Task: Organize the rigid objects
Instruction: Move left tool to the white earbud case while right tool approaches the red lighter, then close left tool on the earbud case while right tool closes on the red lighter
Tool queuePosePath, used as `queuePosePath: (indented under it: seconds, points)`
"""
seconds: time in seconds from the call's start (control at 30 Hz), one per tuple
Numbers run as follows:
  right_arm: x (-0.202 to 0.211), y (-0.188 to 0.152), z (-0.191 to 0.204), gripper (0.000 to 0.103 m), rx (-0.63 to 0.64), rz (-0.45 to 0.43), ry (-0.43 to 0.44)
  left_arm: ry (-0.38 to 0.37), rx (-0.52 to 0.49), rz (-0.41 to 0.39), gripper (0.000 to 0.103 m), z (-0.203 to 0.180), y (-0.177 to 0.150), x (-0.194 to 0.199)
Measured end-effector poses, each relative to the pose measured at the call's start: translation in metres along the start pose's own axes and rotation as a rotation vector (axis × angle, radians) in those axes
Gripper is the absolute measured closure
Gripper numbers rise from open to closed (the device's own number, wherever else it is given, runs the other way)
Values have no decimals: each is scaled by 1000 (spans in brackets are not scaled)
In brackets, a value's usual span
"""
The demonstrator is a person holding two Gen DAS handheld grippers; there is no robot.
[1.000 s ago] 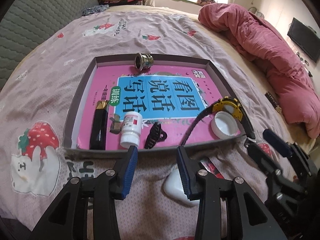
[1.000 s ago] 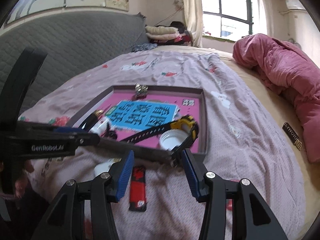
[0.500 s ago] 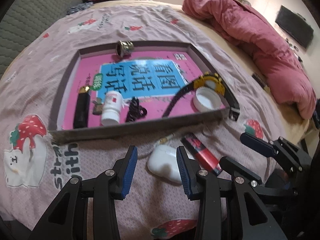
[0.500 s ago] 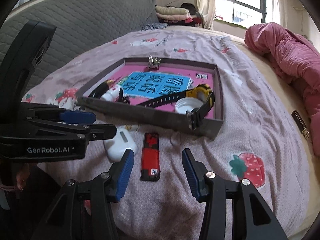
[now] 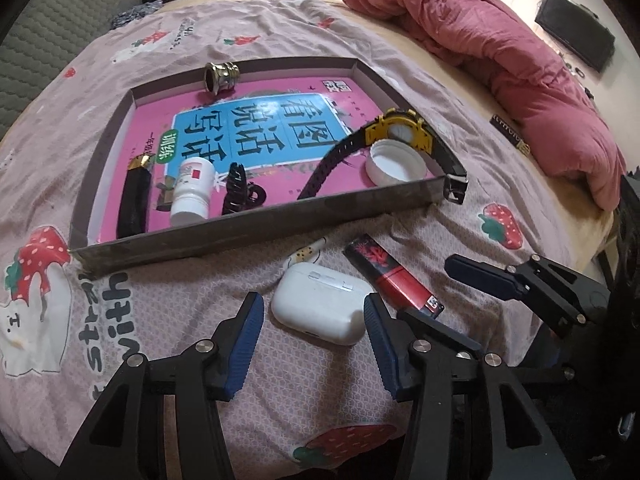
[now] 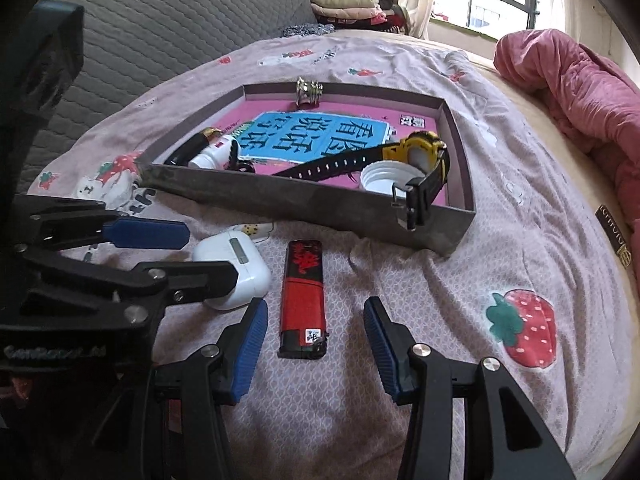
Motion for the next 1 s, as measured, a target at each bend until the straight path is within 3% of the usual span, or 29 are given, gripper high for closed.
queuePosePath:
  seconds: [0.4, 0.63, 1.0]
  points:
    - [-21, -2, -8, 54, -4, 5, -3, -30, -30, 39, 47, -4, -9, -10]
    - [-20, -3, -12, 67, 44, 4, -13, -42, -24, 55, 41, -5, -11, -19]
    - [-15, -4, -17, 73, 62, 5, 19, -82, -11, 63, 40, -7, -8, -36]
Point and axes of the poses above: each gripper's, at about its wrist camera, not at the fingertips, and x roughly against the way its jaws point, z to its left, y to its top, the point moved 9 cm from there along -x, roughly the way its jaws point, and after that the axes turned 12 degrees about -z, right-handed, at the moved point
